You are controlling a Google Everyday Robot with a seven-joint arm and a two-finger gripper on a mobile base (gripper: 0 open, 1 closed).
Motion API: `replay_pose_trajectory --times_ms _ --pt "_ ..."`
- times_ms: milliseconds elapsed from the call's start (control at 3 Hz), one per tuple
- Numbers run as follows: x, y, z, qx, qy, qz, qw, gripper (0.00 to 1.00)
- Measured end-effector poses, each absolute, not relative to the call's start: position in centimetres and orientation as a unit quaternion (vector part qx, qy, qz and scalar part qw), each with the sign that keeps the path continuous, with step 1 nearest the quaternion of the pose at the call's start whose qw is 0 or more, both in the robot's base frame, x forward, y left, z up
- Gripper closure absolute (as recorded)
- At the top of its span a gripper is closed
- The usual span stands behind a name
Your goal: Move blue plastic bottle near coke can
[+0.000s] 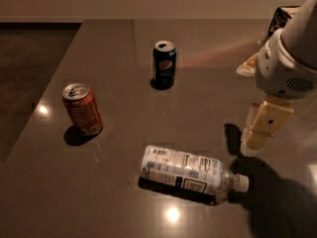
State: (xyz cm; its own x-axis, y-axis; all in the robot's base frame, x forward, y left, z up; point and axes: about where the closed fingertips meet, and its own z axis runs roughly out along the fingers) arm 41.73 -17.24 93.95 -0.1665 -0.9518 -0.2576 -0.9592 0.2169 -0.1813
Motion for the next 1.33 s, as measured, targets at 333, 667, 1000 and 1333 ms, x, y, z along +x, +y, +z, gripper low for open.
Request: replay_pose_trajectory --times_ms 333,667,1000,1333 --pt "40.2 -15.3 92.3 -0.641 0.751 0.027 0.158 0.0" --pt "38.5 -13.5 90.7 -0.655 0.738 0.031 0.157 0.0" --pt "37.1 -12.4 88.6 -0.663 0.733 0.033 0.152 0.0" --pt "36.1 -11.6 86.7 -0.666 0.731 0.034 0.146 0.0"
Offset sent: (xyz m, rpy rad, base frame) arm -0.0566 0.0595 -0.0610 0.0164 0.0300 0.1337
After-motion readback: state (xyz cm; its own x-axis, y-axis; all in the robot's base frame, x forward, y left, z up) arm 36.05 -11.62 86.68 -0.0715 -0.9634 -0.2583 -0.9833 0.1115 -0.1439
